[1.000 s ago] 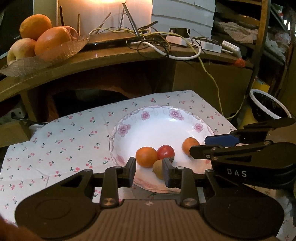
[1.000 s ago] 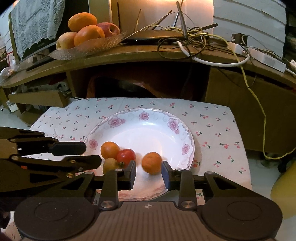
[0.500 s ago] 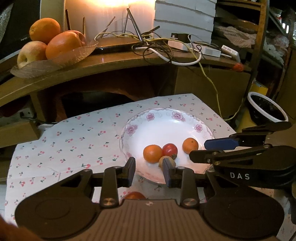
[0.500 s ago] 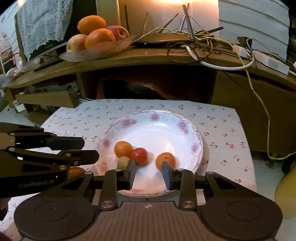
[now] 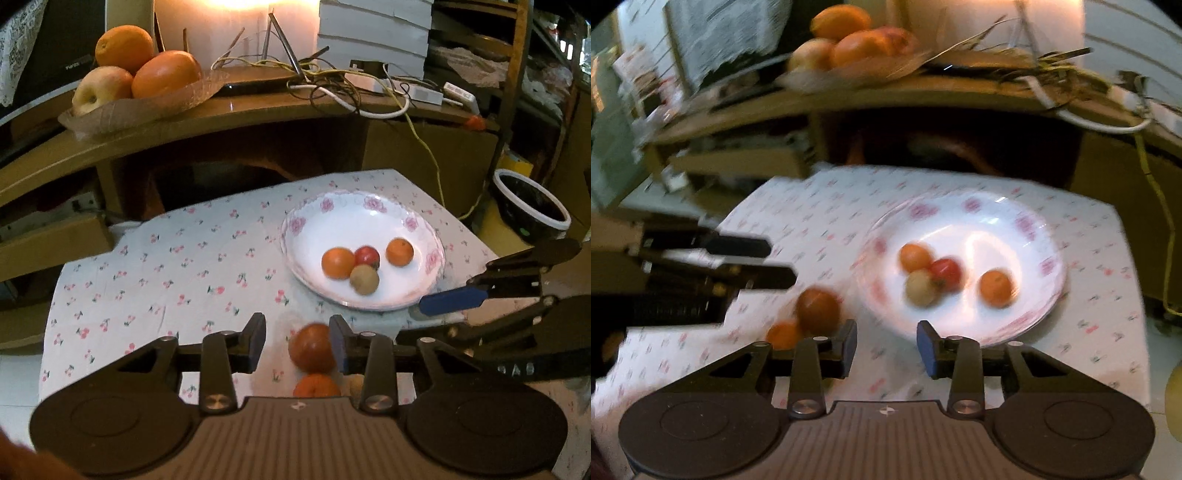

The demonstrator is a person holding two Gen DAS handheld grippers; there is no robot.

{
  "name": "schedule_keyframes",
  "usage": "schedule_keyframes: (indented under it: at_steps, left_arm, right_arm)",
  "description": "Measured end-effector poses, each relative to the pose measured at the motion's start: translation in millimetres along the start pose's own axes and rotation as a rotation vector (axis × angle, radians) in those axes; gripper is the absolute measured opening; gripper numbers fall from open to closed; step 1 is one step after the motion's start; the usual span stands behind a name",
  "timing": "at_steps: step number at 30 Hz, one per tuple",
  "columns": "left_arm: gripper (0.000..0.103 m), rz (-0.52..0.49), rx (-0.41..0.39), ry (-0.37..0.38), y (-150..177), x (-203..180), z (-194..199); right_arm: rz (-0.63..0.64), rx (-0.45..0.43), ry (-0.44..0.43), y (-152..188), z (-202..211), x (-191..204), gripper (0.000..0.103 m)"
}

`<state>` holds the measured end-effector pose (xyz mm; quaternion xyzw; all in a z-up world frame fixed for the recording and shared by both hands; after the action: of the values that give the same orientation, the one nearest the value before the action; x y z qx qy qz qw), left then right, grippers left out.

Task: Organize fruits
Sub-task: 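Grasp the orange with the left tool while the right tool grasps a kiwi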

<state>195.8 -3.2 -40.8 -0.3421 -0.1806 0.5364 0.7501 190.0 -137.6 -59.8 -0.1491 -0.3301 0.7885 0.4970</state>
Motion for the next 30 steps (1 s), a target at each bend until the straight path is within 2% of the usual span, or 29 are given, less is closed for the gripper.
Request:
schedule_keyframes:
  at_steps: [11, 21, 30]
  left_arm:
    - [0.043, -0.066, 0.055, 0.049, 20.4, -4.5, 2.5]
    - [0.043, -0.111, 0.108, 0.065, 36.3, -0.6, 1.1]
    - [0.044, -0.099, 0.125, 0.091, 42.7, 0.2, -3.5]
  right_arm:
    - [0.178, 0.063, -0.079, 18.4, -15.8, 41.4, 0.042]
    - [0.202, 0.1, -0.101, 25.7, -32.3, 48.6, 0.042]
    - [0.218, 0.105, -0.088, 26.1, -37.6, 51.0, 0.04]
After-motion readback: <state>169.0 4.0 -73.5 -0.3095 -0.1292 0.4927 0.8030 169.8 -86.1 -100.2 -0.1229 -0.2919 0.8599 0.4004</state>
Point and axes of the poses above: each gripper's, at about its wrist camera, not at the fingertips, and z roughly against the way its jaws point, x to its left, y to its underside, the point moved 8 cm from there along -z, roughly the way its jaws point, and after that the axes turned 2 degrees about z, right-handed, at the moved point
